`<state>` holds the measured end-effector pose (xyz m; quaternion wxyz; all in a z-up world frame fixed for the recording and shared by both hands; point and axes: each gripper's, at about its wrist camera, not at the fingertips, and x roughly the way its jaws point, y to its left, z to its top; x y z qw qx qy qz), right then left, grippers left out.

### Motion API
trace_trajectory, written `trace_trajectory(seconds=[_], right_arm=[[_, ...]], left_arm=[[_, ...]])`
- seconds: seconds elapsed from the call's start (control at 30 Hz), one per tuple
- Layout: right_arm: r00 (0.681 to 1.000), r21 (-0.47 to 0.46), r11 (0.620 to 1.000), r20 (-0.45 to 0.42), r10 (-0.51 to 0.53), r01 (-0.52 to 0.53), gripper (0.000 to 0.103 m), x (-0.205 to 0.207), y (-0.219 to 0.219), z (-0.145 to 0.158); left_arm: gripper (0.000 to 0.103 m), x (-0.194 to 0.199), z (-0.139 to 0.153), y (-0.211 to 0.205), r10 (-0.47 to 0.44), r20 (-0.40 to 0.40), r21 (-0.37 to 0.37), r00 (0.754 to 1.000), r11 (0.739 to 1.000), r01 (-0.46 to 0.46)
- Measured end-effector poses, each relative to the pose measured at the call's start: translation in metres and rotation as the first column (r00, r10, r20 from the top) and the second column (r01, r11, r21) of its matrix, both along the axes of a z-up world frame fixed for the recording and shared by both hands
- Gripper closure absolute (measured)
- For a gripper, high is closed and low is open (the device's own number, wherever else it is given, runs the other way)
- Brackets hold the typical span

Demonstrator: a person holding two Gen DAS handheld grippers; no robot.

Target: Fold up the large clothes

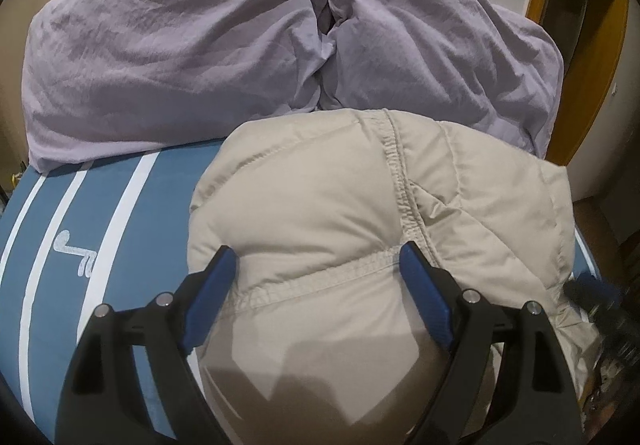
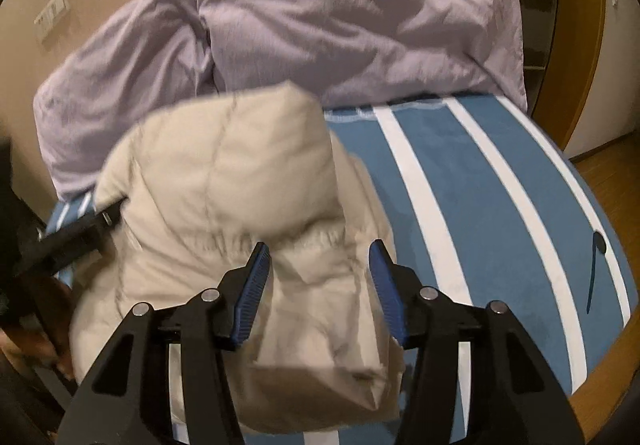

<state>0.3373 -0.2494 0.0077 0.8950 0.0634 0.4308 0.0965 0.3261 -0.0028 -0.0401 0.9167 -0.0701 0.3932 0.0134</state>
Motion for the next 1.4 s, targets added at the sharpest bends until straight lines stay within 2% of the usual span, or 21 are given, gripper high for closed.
trace_trajectory(seconds=[0.17,0.43,0.67,0.93,1.13,1.23,1.4], right_arm=[[0.997,0.011,0.999,0.071,0.039,-0.04,0.049,0.018,0.016,0.02],[0.988,-0.041,0.995,0.116,0.097,-0.093,0.05,0.047,0.046,0.021],[0.994,-0.062,0.995,0.076,0.085,-0.08,0.05,0.066,0.046,-0.003],[0.995,-0.079,0.995,0.064,0.073,-0.068,0.051,0.068,0.045,-0.03],[0.995,-0.092,0.994,0.069,0.07,-0.063,0.05,0.067,0.044,-0.042],[0.995,-0.083,0.995,0.069,0.066,-0.061,0.05,0.067,0.042,-0.045],[0.995,-0.075,0.996,0.074,0.062,-0.057,0.05,0.066,0.041,-0.048]], left_arm=[[0.019,0.001,-0.002,-0.003,-0.006,0.001,0.014,1.0,1.0,0.006],[0.019,0.002,-0.002,-0.003,-0.006,0.0,0.014,1.0,1.0,0.006],[0.019,0.002,-0.003,-0.004,-0.008,-0.001,0.007,1.0,1.0,0.008],[0.019,0.002,0.001,-0.006,-0.018,0.004,0.0,1.0,1.0,0.018],[0.018,0.004,0.017,-0.006,-0.023,0.004,-0.026,1.0,0.999,0.023],[0.018,0.011,0.03,-0.005,-0.011,0.028,-0.048,1.0,0.999,0.012],[0.018,0.024,0.04,-0.009,-0.006,0.055,-0.036,0.998,0.999,0.008]])
